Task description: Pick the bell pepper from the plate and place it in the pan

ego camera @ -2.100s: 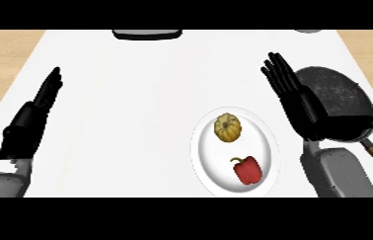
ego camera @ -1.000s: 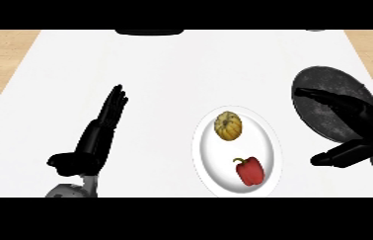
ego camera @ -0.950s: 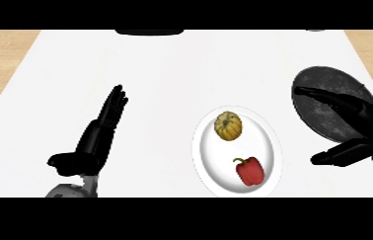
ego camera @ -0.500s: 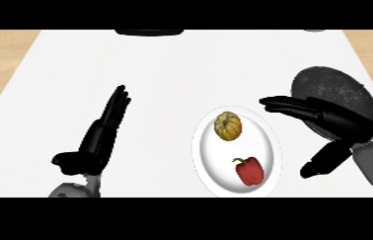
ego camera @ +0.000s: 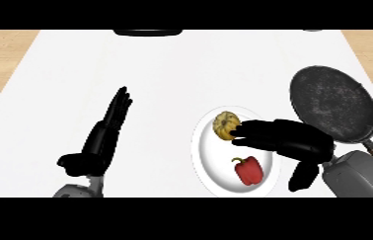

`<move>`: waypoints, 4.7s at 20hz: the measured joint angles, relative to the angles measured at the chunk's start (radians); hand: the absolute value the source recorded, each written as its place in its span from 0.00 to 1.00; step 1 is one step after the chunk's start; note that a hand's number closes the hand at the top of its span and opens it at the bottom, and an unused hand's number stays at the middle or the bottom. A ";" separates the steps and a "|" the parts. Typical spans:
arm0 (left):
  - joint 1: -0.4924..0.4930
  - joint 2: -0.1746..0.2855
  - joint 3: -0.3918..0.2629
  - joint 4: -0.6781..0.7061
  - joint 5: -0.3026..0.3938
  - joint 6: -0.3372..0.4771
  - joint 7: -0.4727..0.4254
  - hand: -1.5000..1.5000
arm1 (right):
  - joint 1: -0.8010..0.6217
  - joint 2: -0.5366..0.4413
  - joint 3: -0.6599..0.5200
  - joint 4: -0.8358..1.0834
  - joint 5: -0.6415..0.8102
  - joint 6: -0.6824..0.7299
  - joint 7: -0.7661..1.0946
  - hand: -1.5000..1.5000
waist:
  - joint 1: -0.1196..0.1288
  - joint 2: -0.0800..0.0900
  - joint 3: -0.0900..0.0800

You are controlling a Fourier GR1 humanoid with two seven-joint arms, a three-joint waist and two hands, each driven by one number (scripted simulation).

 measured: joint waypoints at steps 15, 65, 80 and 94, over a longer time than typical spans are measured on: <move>0.028 -0.029 0.053 -0.064 -0.045 -0.051 0.046 0.50 | 0.057 0.160 -0.086 0.094 0.229 0.036 -0.046 0.00 | -0.001 0.000 0.000; 0.065 -0.074 0.133 -0.052 -0.082 -0.106 0.032 0.50 | 0.348 0.596 -0.353 -0.338 0.598 -0.345 0.659 1.00 | -0.048 -0.014 -0.003; 0.037 -0.102 0.115 -0.028 -0.110 -0.116 0.015 0.50 | 0.226 0.551 -0.696 -0.294 0.341 -0.429 0.756 1.00 | -0.003 0.001 0.000; 0.017 -0.125 0.103 -0.027 -0.127 -0.113 0.037 0.50 | -0.099 0.329 -0.997 0.415 0.210 -0.810 0.369 1.00 | 0.012 0.006 0.002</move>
